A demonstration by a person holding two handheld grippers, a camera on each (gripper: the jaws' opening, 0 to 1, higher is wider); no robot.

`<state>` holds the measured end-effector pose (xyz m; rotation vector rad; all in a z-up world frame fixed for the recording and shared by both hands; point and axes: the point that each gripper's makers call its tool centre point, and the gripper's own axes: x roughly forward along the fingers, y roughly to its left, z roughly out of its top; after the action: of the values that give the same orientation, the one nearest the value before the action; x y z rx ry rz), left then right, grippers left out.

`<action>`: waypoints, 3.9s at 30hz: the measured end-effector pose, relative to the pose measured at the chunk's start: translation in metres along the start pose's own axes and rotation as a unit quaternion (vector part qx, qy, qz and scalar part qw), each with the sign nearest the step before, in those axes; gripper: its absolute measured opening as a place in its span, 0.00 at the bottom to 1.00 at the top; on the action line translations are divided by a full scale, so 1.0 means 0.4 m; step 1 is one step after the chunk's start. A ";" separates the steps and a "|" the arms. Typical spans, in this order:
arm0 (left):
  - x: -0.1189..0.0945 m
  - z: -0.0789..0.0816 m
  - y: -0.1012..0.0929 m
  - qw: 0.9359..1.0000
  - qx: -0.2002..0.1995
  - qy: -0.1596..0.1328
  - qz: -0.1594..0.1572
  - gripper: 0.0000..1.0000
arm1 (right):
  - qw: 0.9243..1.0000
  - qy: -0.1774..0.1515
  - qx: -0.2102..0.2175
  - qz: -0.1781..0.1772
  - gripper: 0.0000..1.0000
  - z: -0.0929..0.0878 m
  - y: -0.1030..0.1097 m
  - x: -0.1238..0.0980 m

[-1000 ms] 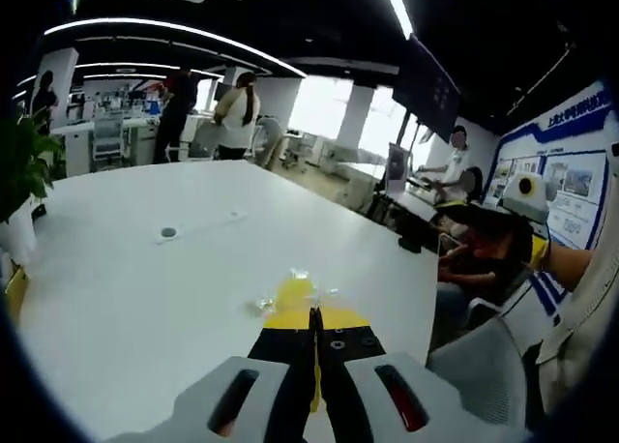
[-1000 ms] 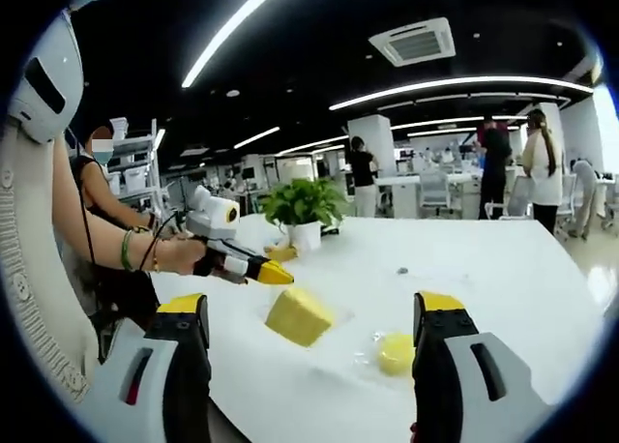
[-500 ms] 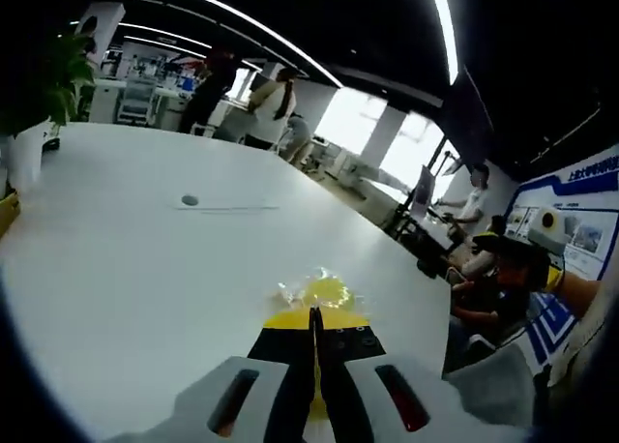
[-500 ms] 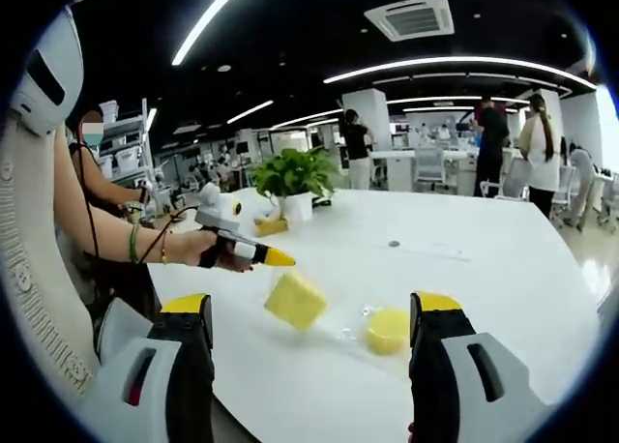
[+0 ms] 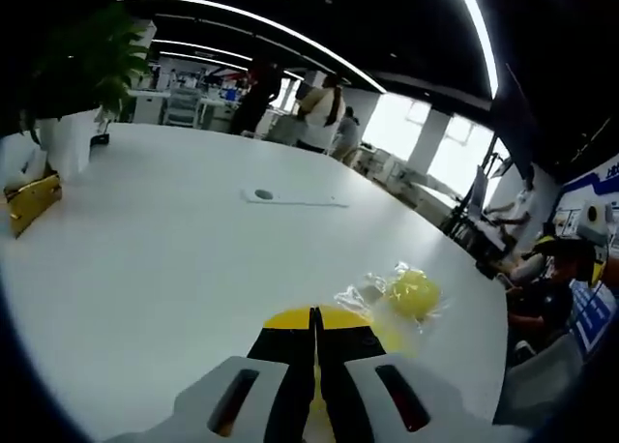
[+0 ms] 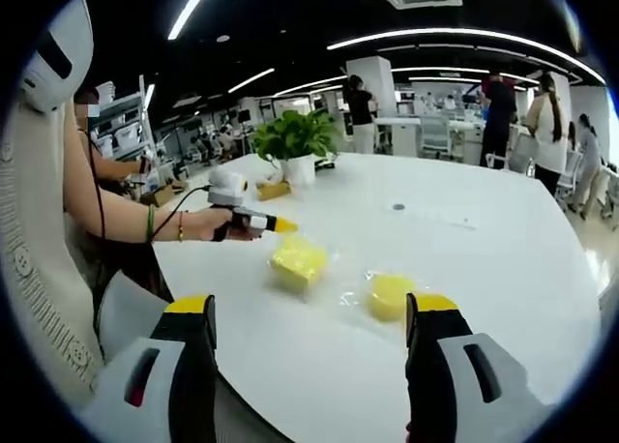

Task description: Compare the silicone blocks by pressing each to a similar depth, holding the contact briefly, and releasing to observe deformation and rebound differences across the visible hardness samples.

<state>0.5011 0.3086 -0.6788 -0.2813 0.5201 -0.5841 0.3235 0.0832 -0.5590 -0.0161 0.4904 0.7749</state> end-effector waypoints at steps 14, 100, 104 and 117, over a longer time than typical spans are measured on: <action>0.061 -0.069 0.051 0.999 0.024 0.018 0.031 0.00 | 1.000 0.021 0.022 0.009 0.74 -0.029 -0.019 0.008; -0.320 0.047 -0.548 0.991 0.052 0.047 -0.113 0.72 | 0.997 -0.079 0.009 -0.006 0.77 -0.067 -0.075 -0.214; -0.247 0.082 -0.569 0.989 0.025 0.061 -0.131 0.73 | 0.996 -0.087 0.008 -0.015 0.77 -0.055 -0.107 -0.224; 0.001 0.045 -0.551 0.986 -0.012 0.113 -0.122 0.74 | 0.995 -0.082 0.041 -0.030 0.76 -0.066 -0.176 -0.223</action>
<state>0.4118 0.1336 -0.5772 -0.3050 0.7180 -0.8540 0.3057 -0.0319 -0.5556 0.1080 0.3634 0.6912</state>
